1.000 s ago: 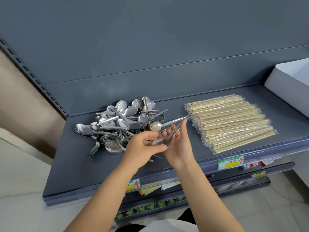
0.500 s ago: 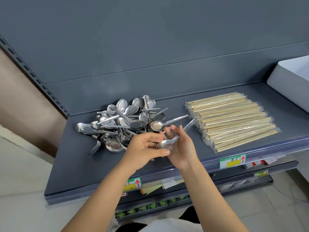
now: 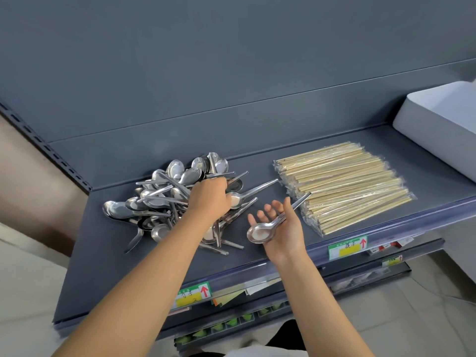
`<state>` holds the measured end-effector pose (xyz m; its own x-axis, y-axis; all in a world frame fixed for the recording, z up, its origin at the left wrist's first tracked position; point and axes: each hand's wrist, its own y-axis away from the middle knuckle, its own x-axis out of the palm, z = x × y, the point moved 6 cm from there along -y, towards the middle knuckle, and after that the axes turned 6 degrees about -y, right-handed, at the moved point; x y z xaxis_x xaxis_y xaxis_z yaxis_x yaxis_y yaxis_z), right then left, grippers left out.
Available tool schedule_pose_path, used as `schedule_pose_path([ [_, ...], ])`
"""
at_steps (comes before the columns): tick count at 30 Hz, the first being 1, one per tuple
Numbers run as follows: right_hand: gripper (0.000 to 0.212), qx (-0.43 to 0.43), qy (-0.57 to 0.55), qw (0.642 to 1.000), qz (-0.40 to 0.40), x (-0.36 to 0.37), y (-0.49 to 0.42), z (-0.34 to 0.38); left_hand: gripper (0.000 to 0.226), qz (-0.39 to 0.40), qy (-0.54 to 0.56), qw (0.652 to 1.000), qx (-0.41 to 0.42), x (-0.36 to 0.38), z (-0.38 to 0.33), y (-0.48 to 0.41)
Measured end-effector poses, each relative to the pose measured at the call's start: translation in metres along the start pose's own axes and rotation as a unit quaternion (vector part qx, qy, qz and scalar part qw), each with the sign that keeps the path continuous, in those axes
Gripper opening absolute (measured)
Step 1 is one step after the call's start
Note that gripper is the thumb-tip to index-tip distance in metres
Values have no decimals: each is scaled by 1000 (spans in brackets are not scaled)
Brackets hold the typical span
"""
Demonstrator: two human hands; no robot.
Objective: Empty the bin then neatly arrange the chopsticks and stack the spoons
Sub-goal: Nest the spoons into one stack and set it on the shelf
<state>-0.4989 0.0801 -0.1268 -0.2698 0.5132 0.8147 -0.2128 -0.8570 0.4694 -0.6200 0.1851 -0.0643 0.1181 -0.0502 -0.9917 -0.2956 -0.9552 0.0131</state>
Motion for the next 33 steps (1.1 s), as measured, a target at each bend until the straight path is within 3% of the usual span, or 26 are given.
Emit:
schedule_pose_path([
  [5,35,-8,12,1000,-12,-6,0,4,12,8,181,981,-65,-5,6,2],
  [8,38,-10,20,1000,-13,-7,0,4,15,43,346,932,-100,-16,4,18],
  [10,41,-14,19,1000,-1,-4,-2,3,16,85,396,909,-92,-14,-4,33],
  [14,34,0,17,1000,24,8,-1,-4,13,92,316,943,-60,-2,-14,57],
  [19,33,20,47,999,-7,15,3,-15,33,9,261,963,-66,-11,-1,71],
  [23,31,22,55,997,-52,11,5,-16,32,-51,69,993,-82,-14,32,78],
  [28,30,22,60,995,-81,4,7,-22,53,-38,-49,996,-59,2,26,78],
  [33,28,20,65,994,-87,1,11,-21,26,-6,-61,996,-61,5,22,73],
])
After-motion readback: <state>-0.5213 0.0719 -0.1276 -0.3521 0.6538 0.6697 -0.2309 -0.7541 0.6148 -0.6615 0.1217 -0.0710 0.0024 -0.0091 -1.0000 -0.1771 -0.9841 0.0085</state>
